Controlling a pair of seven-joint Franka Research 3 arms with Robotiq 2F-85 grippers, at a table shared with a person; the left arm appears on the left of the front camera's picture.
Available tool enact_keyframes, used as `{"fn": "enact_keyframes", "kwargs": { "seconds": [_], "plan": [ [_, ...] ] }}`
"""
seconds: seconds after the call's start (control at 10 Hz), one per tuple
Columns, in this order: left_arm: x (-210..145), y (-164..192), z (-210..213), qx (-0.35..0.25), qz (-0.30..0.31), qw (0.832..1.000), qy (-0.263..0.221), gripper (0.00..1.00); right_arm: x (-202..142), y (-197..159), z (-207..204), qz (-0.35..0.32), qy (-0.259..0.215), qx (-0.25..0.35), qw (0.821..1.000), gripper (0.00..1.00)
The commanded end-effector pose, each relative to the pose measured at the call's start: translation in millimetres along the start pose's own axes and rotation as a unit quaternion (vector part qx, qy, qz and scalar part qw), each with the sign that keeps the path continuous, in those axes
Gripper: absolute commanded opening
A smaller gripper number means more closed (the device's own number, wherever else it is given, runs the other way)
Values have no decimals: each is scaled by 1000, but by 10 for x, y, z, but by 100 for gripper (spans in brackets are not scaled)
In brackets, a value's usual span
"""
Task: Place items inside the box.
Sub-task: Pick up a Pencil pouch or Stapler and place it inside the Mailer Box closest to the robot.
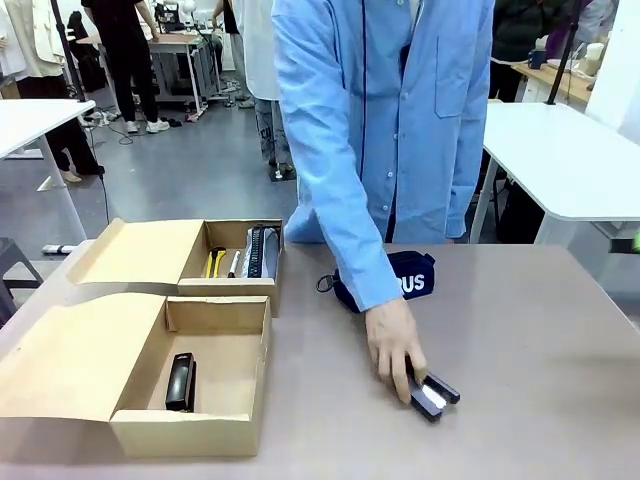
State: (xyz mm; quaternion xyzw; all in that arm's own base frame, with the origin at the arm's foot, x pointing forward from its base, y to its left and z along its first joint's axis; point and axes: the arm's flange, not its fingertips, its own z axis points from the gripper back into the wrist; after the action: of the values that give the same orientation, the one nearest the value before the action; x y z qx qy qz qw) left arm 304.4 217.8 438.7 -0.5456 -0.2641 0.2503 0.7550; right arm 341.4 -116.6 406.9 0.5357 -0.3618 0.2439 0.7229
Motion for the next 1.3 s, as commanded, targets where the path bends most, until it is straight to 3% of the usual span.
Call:
{"fn": "enact_keyframes", "kwargs": {
  "seconds": [0.0,0.4,0.5,0.6,0.8,0.9,1.2],
  "plan": [
    [-3,5,3,-8,-9,1000,0,100,177,-85,-68,27,20,-8,999,100],
    [-3,5,3,-8,-9,1000,0,100,243,-119,-220,38,58,-17,997,100],
    [-3,5,3,-8,-9,1000,0,100,290,-108,-330,49,86,-46,994,100],
    [-3,5,3,-8,-9,1000,0,100,386,-54,-565,105,149,-90,979,100],
    [-3,5,3,-8,-9,1000,0,100,757,-58,-1466,208,332,-96,915,100],
    [-3,5,3,-8,-9,1000,0,100,913,-126,-1910,255,373,-137,882,100],
    [-3,5,3,-8,-9,1000,0,100,1149,-214,-3312,372,471,-114,791,100]
  ]
}}
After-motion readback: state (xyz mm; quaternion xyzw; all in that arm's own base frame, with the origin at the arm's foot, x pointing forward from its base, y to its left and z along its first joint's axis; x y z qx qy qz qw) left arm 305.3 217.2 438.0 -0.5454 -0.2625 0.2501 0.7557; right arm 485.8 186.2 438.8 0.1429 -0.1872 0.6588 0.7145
